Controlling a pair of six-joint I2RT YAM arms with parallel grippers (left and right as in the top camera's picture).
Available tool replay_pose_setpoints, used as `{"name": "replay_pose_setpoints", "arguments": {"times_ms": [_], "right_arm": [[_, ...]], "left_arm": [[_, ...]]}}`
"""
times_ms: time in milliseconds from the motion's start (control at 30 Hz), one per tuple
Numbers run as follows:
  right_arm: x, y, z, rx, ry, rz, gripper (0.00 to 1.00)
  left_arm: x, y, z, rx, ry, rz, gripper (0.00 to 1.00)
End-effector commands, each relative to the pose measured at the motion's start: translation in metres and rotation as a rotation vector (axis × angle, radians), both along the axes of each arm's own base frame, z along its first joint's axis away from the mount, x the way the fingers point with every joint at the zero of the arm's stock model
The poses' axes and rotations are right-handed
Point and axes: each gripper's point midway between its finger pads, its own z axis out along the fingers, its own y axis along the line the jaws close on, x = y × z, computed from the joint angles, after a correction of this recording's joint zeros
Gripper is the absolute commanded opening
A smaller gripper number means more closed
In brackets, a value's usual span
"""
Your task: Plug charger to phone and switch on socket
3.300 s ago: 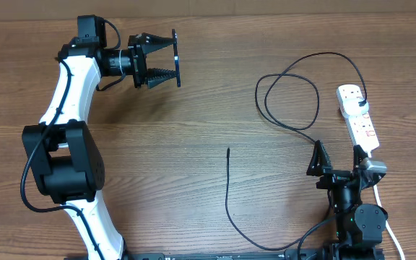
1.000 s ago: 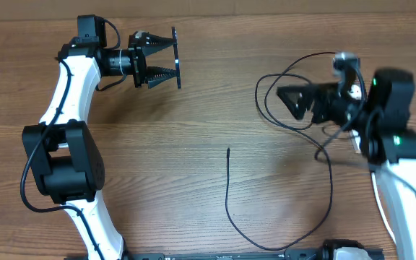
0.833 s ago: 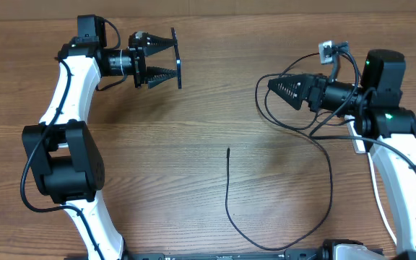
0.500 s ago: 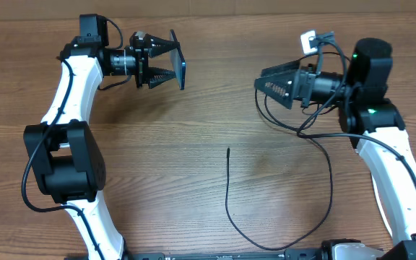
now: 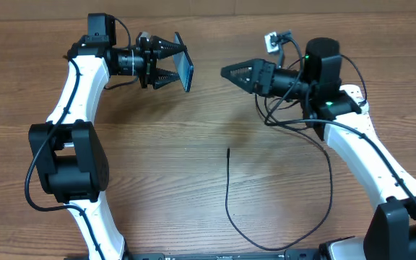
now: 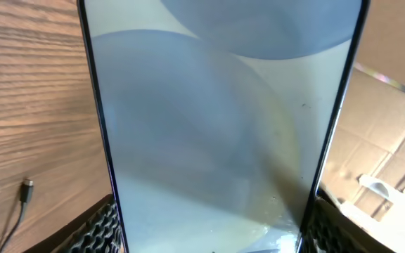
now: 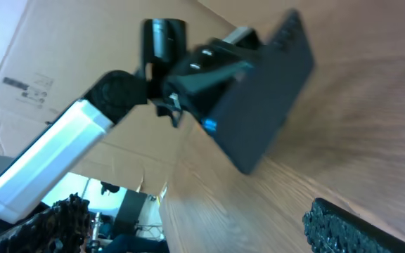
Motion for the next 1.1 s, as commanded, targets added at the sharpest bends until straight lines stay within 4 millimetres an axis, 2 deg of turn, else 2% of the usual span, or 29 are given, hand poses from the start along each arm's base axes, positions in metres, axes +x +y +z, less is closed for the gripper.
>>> {"name": "replay_pose_setpoints", "arguments": {"times_ms": [0, 233, 367, 533, 633, 800, 867, 1067], "right_arm": [[0.006, 0.013, 0.017, 0.002, -0.056, -0.049, 1.00], [0.012, 0.031, 0.011, -0.042, -0.071, -0.138, 0.97], [0.021, 0.027, -0.008, -0.115, -0.032, -0.240, 0.97], [0.026, 0.023, -0.014, -0.161, -0.066, -0.267, 0.96], [0.029, 0.023, -0.020, -0.180, -0.076, -0.263, 0.95], [0.034, 0.028, -0.049, -0.203, -0.022, -0.242, 0.93], [0.034, 0.031, -0.054, -0.199, -0.015, -0.222, 0.93], [0.036, 0.038, -0.053, -0.170, -0.042, -0.192, 0.93]], "left_arm": [[0.007, -0.003, 0.010, 0.005, -0.033, 0.003, 0.04], [0.016, -0.002, 0.011, 0.011, 0.001, 0.050, 0.04], [0.016, -0.008, 0.012, 0.003, 0.015, 0.049, 0.04], [0.013, -0.018, 0.014, -0.010, 0.042, 0.037, 0.04], [0.011, -0.025, 0.014, -0.010, 0.042, 0.023, 0.04], [0.008, -0.034, 0.014, -0.010, 0.035, 0.004, 0.04], [0.008, -0.034, 0.015, -0.010, 0.031, 0.003, 0.04], [0.009, -0.036, 0.015, -0.010, 0.021, -0.001, 0.05]]}}
